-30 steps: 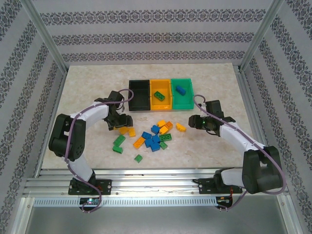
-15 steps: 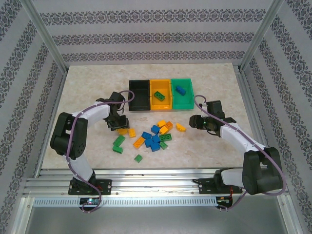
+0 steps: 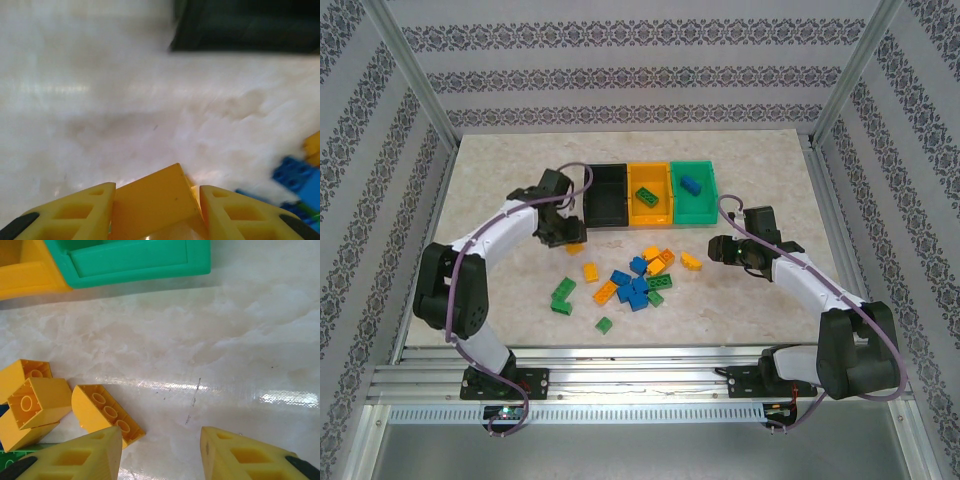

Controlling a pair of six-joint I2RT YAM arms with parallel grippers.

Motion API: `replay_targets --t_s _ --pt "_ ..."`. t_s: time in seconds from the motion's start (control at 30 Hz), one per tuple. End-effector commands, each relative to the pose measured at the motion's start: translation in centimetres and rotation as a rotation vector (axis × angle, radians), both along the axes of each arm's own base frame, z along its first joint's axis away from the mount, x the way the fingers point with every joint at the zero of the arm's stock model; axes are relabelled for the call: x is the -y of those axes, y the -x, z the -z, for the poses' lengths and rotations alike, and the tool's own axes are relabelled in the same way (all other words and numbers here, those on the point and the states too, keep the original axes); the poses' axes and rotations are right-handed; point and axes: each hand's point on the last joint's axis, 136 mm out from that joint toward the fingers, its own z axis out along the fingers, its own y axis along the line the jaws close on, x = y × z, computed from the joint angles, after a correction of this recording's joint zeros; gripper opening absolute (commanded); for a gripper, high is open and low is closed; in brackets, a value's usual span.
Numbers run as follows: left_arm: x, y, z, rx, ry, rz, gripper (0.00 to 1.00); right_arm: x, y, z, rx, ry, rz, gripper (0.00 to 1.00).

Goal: Sort the legos into containers by color
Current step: Place the lego in the container, then pick up the lego from the center of the table.

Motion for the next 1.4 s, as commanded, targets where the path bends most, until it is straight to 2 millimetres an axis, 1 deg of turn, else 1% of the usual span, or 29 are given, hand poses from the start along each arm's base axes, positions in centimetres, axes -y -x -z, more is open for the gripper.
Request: replay_targets --t_s 0.0,0.13,0.17,0.2,0.3,0.33,0.4,0.47,0.6,0.73,0.9,1.03,1.07,1.13,1.17,1.23,1.37 --pt "1.0 -2.7 -2.0 0.048 -0.026 0.066 0.35 -0.1 0.4 -0.4 0.010 -0.041 0.012 0.46" --pt "2.0 -6.8 -2.6 0.063 -0.049 0.115 0.37 -0.4 1.0 -0.4 0.011 -0.076 0.023 0.46" --pt "2.1 -7.6 -2.3 0.048 -0.063 0.129 0.37 -0.5 1.2 -0.4 0.010 -0.086 0.025 0.46" --pt "2.4 -8.6 -2.6 0.055 -0.068 0.140 0.37 -0.6 1.4 -0.3 0.006 -0.094 0.027 0.45" --pt "2.9 -11.1 -2.6 0.057 -0.088 0.158 0.38 -1.0 2.2 0.4 -0.013 -0.110 0.024 0.46" --pt "3.0 -11.6 -2.4 0.053 -0.092 0.162 0.41 -1.1 2.5 0.7 -0.020 -0.113 0.024 0.46" --pt "3.2 -12.2 -2.5 0.043 -0.092 0.166 0.53 -1.3 3.1 1.3 -0.038 -0.114 0.021 0.46" --pt "3.4 -12.3 -2.6 0.040 -0.081 0.169 0.62 -1.5 3.7 1.8 -0.053 -0.112 0.017 0.46" --pt "3.6 -11.7 -4.0 0.078 -0.053 0.169 0.66 -1.9 4.4 2.7 -0.078 -0.100 0.002 0.46" --pt "3.3 -10.3 -5.4 0.110 -0.045 0.172 0.67 -2.5 3.9 2.7 -0.086 -0.078 -0.027 0.46" --pt "2.3 -7.7 -6.7 0.125 -0.044 0.179 0.68 -3.3 2.8 2.6 -0.093 -0.036 -0.065 0.47" --pt "1.5 -5.2 -6.8 0.105 -0.044 0.181 0.69 -4.2 2.0 2.3 -0.094 -0.021 -0.088 0.47" --pt "1.3 -4.6 -6.9 0.111 -0.040 0.179 0.71 -4.4 1.8 2.2 -0.089 -0.019 -0.092 0.47" --pt "0.6 -3.8 -7.5 0.140 -0.046 0.166 0.82 -4.7 1.5 2.1 -0.087 -0.015 -0.098 0.47" --pt "0.4 -3.4 -7.8 0.158 -0.048 0.172 0.82 -4.8 1.2 2.1 -0.085 -0.011 -0.098 0.47" --pt "0.1 -2.7 -8.3 0.191 -0.057 0.186 0.79 -5.0 0.9 2.1 -0.085 -0.007 -0.099 0.47" --pt "-1.1 -1.8 -9.0 0.235 -0.101 0.181 0.69 -5.2 0.4 2.2 -0.091 -0.002 -0.100 0.47"
